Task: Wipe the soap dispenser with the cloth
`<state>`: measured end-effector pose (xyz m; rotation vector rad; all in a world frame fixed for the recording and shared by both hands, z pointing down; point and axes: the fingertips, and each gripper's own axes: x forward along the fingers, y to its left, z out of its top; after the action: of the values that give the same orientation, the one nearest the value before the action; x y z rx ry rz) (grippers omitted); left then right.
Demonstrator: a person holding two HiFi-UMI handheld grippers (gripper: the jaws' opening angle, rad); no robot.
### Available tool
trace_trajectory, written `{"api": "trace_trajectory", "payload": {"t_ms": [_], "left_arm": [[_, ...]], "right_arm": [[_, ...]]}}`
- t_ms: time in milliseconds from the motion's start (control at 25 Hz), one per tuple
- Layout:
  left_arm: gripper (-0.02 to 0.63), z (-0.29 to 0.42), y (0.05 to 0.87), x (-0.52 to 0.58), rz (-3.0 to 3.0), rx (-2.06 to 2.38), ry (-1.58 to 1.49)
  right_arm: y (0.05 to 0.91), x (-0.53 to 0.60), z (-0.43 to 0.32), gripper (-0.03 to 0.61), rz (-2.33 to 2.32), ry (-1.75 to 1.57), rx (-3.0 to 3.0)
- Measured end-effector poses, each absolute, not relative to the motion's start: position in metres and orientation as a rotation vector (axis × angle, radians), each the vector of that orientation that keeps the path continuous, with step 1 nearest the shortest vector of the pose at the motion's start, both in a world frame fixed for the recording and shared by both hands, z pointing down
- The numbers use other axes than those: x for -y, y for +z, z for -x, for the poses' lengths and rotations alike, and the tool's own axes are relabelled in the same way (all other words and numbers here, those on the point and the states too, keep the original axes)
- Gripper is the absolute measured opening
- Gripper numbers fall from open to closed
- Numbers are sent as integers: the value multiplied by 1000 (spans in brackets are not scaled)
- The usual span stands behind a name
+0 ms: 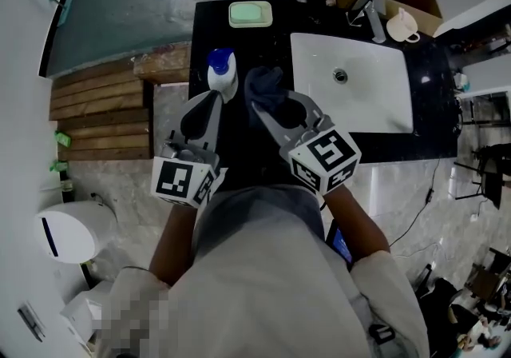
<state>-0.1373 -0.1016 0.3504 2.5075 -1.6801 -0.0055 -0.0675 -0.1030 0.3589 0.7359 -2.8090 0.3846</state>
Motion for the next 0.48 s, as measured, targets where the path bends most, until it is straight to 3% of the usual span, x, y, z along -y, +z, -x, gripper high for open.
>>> {"api": "trace_trajectory", "payload": {"t_ms": [480], "left_arm": [[6, 93, 328, 72, -2429, 1711, -1]], "right_arm": [[313, 77, 17, 66, -708, 272, 2874]]}}
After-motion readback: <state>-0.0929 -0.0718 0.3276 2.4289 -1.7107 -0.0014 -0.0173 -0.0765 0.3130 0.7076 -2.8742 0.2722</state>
